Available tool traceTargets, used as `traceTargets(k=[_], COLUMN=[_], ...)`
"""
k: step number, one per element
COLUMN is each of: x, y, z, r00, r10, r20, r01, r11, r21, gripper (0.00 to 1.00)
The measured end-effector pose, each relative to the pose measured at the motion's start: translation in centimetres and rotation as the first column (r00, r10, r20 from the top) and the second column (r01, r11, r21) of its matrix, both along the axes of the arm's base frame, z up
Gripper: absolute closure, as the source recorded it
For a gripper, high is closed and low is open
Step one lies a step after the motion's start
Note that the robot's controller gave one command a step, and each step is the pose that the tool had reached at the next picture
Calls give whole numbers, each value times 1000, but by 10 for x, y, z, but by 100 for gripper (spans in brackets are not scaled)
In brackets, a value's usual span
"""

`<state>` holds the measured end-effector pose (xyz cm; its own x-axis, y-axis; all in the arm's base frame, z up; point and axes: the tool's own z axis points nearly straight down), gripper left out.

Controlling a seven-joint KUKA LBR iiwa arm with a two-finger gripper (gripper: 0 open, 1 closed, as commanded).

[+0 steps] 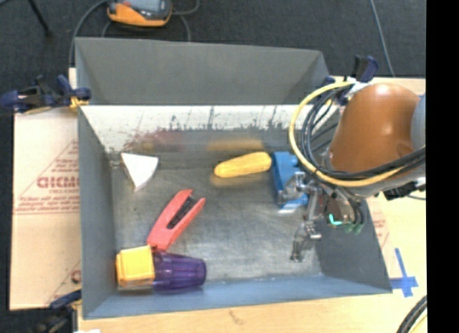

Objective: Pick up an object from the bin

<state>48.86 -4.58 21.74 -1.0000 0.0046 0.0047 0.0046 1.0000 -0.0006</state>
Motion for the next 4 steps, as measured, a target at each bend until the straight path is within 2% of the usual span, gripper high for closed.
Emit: traceTargets(k=[1, 2, 3, 4], x=[1, 1, 15, 12], y=[0, 0, 3, 62], z=[3, 3, -27, -75], r00=[1000, 1000, 992, 1000], r10=[4, 4, 123, 24], r20=[6, 6, 15, 5], r01=[-4, -4, -123, -24], r11=[1000, 1000, 992, 1000], r21=[-1, -1, -3, 1], gripper=[100, 100, 100, 0])
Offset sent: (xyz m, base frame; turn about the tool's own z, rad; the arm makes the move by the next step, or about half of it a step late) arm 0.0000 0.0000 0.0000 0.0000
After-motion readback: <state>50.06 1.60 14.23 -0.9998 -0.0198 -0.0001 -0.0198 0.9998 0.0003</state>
